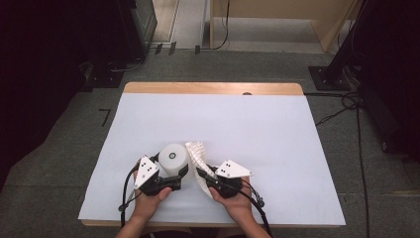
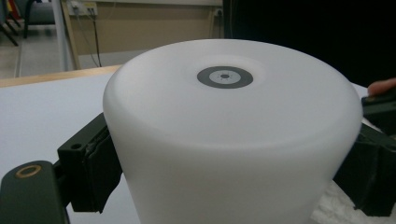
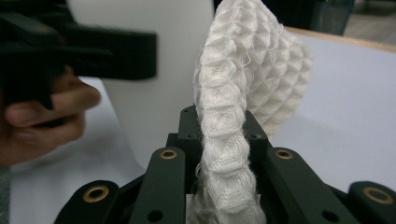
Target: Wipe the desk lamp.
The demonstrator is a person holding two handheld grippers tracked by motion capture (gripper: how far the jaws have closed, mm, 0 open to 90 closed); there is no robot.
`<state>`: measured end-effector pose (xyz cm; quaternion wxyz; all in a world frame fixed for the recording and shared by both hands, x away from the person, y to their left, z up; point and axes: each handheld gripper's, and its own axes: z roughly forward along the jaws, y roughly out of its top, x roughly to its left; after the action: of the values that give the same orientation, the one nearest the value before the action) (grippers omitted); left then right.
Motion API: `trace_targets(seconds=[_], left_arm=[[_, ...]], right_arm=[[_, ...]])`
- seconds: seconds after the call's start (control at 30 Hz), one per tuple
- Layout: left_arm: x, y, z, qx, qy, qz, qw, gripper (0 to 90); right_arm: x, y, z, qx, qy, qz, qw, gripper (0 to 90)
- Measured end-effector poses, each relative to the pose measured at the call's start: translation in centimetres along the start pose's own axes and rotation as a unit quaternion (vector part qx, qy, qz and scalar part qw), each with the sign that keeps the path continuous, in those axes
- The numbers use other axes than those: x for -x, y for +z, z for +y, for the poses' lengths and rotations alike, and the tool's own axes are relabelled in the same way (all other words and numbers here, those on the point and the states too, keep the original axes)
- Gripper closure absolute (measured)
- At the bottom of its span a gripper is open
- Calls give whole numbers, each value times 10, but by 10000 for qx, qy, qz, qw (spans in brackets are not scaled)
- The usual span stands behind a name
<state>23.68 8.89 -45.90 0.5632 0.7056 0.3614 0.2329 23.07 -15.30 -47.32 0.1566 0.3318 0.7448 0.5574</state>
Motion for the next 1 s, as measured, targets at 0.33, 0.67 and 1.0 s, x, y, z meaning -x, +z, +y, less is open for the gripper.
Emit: trace_targets(seconds=[0.33, 0.67, 1.0], left_arm=[[0, 2, 1, -67, -59, -192, 9998, 87], [-8, -3, 4, 14, -121, -101, 9999, 88], [2, 1, 2, -40, 88, -145, 9998, 88]], right_arm=[[-6, -8, 9, 177, -214, 112, 9996, 767], [-4, 12, -5, -599, -73, 204, 9980, 761], [-4, 2, 0, -159, -139, 62, 9998, 755]])
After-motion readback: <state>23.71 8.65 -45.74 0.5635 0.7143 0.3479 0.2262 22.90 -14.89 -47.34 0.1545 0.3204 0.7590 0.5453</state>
